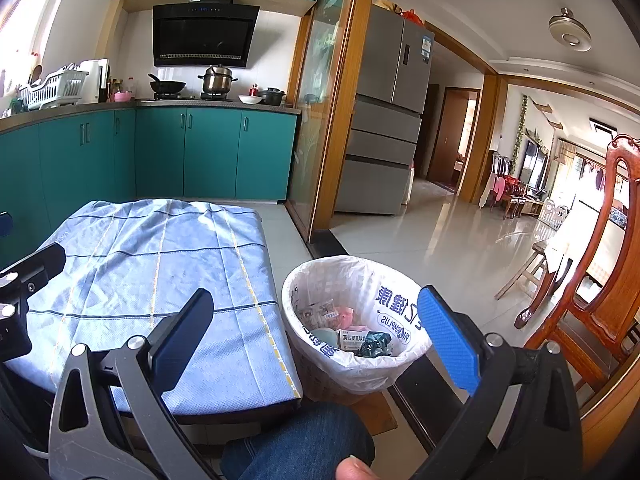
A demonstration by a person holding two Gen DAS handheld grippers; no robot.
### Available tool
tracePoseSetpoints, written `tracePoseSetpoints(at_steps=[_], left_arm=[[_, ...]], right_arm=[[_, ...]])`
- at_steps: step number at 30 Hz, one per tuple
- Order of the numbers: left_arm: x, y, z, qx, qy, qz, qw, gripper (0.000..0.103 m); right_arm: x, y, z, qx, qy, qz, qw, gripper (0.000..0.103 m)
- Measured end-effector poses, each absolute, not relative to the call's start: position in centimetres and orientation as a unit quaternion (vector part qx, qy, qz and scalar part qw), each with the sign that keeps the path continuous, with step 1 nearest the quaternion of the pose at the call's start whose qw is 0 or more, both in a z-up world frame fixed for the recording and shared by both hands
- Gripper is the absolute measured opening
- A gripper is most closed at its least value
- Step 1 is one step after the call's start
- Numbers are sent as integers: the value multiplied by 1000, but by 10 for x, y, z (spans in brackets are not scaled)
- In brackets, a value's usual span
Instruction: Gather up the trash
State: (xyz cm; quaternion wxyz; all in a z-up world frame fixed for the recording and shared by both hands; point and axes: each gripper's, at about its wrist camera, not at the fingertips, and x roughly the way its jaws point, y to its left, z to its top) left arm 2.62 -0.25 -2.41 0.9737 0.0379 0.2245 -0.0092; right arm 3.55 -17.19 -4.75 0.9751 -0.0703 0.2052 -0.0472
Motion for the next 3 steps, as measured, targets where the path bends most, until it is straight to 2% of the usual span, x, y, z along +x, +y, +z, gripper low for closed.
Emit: tracePoseSetpoints(at_steps=[3], left_arm=[[37, 7, -30, 53, 215, 15, 975, 100]], right_arm=[[38, -168, -48, -83, 202, -50, 974, 99]])
